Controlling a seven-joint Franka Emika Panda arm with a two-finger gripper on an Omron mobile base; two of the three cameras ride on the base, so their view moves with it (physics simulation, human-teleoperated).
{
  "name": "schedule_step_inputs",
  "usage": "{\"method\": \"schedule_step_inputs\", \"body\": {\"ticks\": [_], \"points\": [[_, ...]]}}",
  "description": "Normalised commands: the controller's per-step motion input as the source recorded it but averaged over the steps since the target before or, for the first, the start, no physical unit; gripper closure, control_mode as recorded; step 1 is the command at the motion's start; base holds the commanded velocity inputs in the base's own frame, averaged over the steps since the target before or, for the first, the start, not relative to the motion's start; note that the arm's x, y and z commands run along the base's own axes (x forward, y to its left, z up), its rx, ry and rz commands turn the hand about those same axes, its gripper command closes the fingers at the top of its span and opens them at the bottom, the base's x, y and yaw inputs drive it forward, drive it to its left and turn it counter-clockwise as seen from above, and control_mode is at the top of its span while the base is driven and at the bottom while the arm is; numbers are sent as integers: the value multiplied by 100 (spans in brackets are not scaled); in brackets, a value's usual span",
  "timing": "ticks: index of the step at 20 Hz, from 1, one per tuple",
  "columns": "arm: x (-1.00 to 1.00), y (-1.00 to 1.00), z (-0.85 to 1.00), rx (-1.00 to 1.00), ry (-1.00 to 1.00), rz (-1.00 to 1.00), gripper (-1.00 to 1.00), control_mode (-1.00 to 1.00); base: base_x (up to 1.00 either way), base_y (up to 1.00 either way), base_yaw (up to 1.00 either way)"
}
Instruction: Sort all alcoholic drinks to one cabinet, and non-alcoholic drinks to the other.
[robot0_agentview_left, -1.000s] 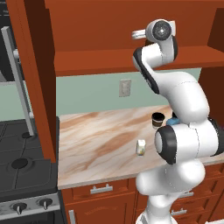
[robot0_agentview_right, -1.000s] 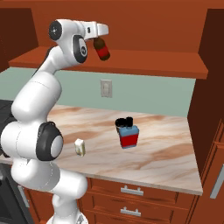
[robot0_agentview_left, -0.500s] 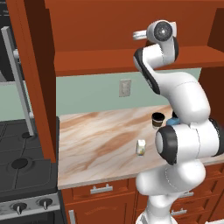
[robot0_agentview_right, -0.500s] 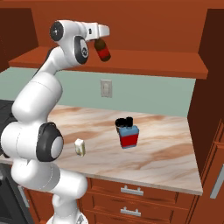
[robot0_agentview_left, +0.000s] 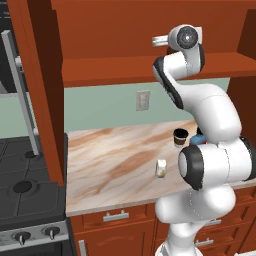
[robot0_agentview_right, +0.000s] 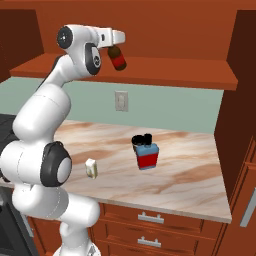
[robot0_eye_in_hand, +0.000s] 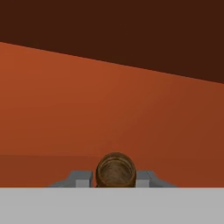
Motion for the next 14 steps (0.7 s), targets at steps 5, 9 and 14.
{"method": "schedule_step_inputs", "body": {"ticks": [5, 9, 14], "points": [[4, 0, -19, 2, 1, 0, 100, -100, 0, 0, 0], [7, 0, -12, 2, 0, 0, -100, -100, 0, 0, 0], [20, -4, -1, 3, 0, 0, -100, -100, 0, 0, 0]]}}
